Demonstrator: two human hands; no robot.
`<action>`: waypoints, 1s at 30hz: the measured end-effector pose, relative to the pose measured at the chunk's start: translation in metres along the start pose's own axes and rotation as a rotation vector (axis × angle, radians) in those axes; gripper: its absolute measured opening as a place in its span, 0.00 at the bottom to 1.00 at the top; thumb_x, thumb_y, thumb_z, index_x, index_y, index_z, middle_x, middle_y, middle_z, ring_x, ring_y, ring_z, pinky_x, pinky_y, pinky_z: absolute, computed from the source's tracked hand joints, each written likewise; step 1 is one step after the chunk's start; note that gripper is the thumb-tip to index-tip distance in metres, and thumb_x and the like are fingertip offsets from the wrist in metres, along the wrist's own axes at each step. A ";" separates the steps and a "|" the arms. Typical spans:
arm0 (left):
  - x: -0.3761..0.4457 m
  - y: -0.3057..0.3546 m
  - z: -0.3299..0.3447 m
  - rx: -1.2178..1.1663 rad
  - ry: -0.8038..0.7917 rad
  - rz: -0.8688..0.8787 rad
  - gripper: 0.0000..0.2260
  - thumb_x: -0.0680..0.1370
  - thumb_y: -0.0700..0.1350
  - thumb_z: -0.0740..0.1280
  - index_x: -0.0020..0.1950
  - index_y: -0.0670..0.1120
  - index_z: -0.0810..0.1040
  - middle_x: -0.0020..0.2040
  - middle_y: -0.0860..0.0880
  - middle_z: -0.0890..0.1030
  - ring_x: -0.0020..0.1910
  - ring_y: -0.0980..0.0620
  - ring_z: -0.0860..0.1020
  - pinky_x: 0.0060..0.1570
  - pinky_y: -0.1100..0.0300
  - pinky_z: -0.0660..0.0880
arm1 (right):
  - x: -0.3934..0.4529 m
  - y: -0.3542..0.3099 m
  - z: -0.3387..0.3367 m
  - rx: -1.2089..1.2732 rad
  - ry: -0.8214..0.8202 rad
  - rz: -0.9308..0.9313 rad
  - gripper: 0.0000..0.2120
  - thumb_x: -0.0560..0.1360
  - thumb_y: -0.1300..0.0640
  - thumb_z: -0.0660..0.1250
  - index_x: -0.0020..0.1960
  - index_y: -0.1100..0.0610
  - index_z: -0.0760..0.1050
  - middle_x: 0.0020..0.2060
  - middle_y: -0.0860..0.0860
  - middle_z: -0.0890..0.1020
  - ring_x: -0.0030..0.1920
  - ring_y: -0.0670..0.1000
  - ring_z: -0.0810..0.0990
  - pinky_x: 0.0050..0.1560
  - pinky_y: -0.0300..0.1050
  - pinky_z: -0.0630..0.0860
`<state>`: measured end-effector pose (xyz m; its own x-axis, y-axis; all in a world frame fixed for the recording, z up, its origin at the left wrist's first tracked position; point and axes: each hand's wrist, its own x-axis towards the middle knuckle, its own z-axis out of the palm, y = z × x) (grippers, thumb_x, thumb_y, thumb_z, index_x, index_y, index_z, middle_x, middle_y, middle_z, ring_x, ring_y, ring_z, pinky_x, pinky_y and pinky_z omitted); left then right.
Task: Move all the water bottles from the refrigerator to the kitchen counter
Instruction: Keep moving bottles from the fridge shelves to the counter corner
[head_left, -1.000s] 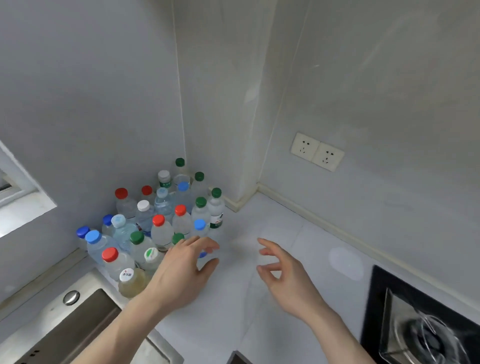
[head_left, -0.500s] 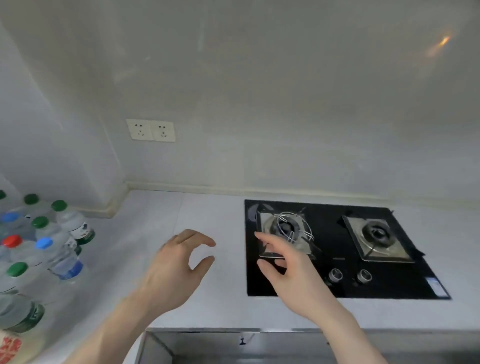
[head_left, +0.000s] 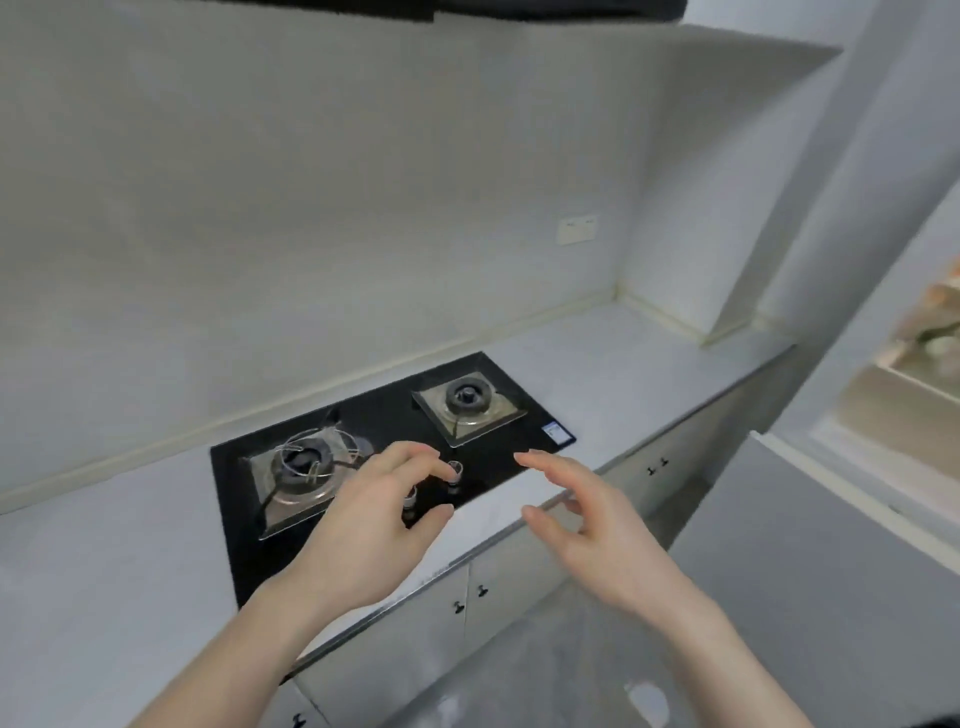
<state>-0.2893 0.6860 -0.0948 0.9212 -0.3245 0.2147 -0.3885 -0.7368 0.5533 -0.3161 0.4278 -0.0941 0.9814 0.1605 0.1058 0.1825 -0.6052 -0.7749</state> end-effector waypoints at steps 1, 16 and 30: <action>0.012 0.015 0.010 -0.003 -0.023 0.043 0.12 0.80 0.55 0.68 0.63 0.63 0.76 0.65 0.69 0.68 0.64 0.62 0.72 0.63 0.65 0.69 | -0.009 0.009 -0.017 -0.008 0.043 0.024 0.23 0.82 0.50 0.69 0.72 0.30 0.70 0.72 0.30 0.70 0.72 0.30 0.66 0.69 0.32 0.69; 0.173 0.169 0.142 -0.093 -0.270 0.447 0.11 0.80 0.54 0.68 0.62 0.62 0.76 0.65 0.67 0.69 0.61 0.63 0.71 0.60 0.66 0.68 | -0.069 0.112 -0.177 -0.137 0.461 0.331 0.23 0.81 0.50 0.69 0.73 0.37 0.71 0.71 0.31 0.71 0.66 0.22 0.64 0.76 0.43 0.68; 0.353 0.253 0.251 -0.209 -0.447 0.722 0.13 0.79 0.55 0.68 0.63 0.60 0.76 0.65 0.65 0.70 0.64 0.61 0.72 0.65 0.60 0.70 | -0.028 0.185 -0.283 -0.237 0.684 0.572 0.23 0.81 0.47 0.69 0.73 0.32 0.69 0.71 0.28 0.70 0.72 0.33 0.67 0.76 0.46 0.68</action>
<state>-0.0674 0.2364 -0.0811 0.3400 -0.9044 0.2579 -0.8215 -0.1521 0.5496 -0.2923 0.0908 -0.0642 0.7339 -0.6625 0.1500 -0.4076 -0.6062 -0.6829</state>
